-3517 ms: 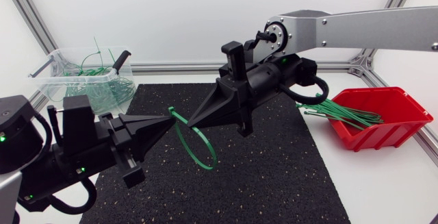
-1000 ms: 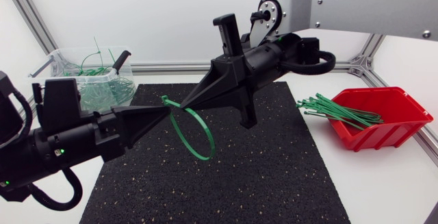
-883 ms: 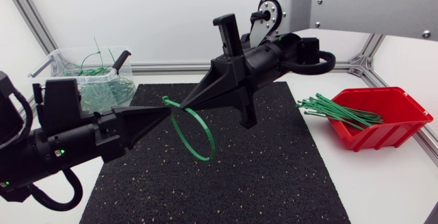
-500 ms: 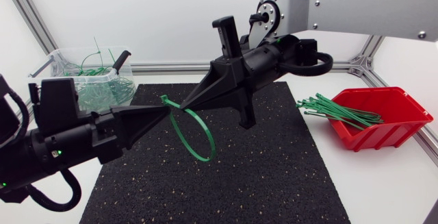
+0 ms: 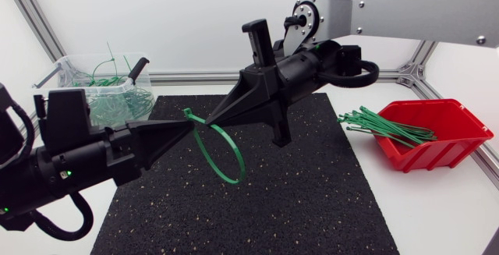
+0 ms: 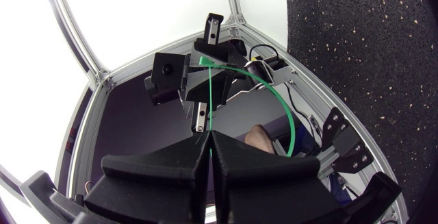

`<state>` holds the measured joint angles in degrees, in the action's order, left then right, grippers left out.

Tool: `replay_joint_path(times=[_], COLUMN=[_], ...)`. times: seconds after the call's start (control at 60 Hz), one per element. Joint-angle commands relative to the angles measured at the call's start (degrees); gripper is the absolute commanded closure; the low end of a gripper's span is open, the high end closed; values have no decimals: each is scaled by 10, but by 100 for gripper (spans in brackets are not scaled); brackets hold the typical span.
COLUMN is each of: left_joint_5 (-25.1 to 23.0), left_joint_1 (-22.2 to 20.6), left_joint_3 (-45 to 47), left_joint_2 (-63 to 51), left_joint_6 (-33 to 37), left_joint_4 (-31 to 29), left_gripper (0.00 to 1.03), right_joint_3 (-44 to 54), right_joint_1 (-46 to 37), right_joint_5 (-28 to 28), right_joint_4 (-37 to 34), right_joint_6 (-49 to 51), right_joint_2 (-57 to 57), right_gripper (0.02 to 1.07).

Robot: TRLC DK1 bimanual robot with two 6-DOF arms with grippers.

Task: Take a green cable tie from the red box, thread the tail through the head to close it, then place it in the transparent bin on the left.

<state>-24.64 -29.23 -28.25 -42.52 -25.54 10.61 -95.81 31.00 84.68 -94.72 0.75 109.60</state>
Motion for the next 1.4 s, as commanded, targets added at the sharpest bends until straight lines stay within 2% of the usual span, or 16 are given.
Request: replay_joint_path(times=[0.0,0.333,1.383], left_joint_5=[-4,-6,3], left_joint_1=[8,17,-24], left_joint_3=[-8,-5,0], left_joint_2=[-5,-14,3], left_joint_6=[-7,-5,3], left_joint_4=[13,20,16], left_gripper=[100,100,100], right_joint_3=[17,19,11], right_joint_1=[-1,-2,-6], right_joint_5=[5,5,5], right_joint_4=[0,2,9], right_joint_6=[13,14,14], right_joint_2=[-11,-20,0], right_gripper=[101,101,101])
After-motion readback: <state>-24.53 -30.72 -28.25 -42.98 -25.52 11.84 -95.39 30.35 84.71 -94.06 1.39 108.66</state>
